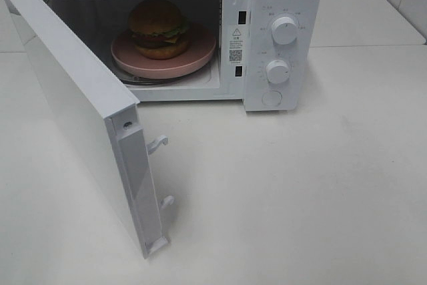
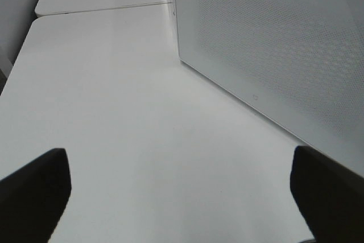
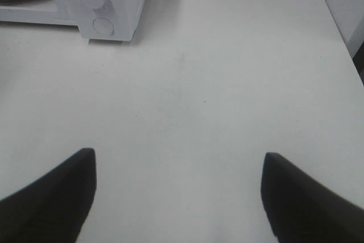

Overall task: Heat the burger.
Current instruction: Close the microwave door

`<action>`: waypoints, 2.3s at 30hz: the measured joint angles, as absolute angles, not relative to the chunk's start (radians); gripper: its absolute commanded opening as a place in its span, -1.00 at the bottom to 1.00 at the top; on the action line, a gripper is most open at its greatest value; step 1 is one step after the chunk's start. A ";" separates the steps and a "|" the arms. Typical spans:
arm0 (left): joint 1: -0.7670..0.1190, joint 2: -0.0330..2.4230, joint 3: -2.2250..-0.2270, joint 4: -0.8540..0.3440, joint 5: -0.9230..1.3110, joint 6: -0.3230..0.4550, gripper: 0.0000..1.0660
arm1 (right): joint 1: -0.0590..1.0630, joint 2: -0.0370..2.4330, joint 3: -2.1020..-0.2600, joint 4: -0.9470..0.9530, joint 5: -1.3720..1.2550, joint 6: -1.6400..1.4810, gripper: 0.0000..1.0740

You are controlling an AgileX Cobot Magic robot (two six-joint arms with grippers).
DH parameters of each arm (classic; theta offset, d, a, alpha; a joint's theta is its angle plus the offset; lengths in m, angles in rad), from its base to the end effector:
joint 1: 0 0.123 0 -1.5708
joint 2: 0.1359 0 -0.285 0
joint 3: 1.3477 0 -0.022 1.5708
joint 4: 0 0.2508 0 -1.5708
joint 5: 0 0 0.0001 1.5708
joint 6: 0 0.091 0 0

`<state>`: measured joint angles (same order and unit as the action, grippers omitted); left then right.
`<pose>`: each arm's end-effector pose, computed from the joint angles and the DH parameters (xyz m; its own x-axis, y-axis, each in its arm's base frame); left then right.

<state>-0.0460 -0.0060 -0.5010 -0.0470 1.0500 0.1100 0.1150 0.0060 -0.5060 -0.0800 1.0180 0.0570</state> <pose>-0.0057 -0.0035 0.2785 -0.4305 0.1063 -0.8963 0.1202 0.9909 0.0598 -0.0023 -0.0065 0.2827 -0.4143 -0.0329 -0.9095 -0.0469 0.9988 -0.0147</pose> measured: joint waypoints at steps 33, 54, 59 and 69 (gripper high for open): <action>-0.046 -0.006 -0.501 -0.047 1.050 0.110 0.83 | 0.115 -0.004 -0.506 -0.080 1.017 0.056 0.41; -0.046 -0.001 -0.520 -0.048 0.975 0.071 0.75 | 0.115 -0.004 -0.506 -0.080 1.017 0.056 0.41; -0.046 0.068 -0.524 -0.048 0.829 0.035 0.33 | 0.115 -0.004 -0.506 -0.080 1.017 0.056 0.41; -0.046 0.221 -0.524 -0.014 0.682 0.035 -0.68 | 0.115 -0.004 -0.506 -0.080 1.017 0.056 0.41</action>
